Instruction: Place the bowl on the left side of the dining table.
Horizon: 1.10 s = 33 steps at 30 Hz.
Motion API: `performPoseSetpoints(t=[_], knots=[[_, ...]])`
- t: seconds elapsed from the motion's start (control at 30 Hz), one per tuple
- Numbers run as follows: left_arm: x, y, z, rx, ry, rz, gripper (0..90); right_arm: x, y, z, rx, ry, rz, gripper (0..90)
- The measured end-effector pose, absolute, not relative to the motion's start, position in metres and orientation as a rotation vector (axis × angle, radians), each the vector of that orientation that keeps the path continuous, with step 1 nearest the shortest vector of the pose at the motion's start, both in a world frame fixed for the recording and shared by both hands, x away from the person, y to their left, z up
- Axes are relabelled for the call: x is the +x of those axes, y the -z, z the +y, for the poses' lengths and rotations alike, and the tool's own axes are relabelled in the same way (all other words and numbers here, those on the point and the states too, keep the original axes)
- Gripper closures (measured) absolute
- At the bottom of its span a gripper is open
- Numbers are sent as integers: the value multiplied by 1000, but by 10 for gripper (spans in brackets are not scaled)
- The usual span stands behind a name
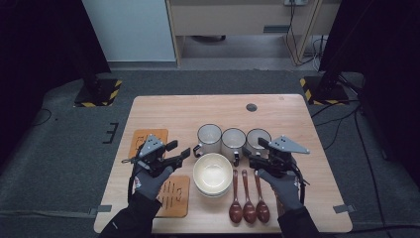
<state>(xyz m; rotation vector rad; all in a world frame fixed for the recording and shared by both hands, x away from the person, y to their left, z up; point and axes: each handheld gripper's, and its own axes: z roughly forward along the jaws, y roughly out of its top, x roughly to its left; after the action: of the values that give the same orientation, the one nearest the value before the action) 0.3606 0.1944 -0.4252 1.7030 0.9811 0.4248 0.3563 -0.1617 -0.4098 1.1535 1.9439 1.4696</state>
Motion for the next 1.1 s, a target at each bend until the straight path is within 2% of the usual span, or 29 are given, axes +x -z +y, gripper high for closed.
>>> performPoseSetpoints(t=[0.53, 1.1], knots=[[354, 434, 173, 1746, -381, 936, 362, 357, 411, -130, 1109, -1467, 2012, 350], [352, 446, 159, 1798, -342, 922, 399, 355, 430, -109, 1074, -1422, 2123, 430]])
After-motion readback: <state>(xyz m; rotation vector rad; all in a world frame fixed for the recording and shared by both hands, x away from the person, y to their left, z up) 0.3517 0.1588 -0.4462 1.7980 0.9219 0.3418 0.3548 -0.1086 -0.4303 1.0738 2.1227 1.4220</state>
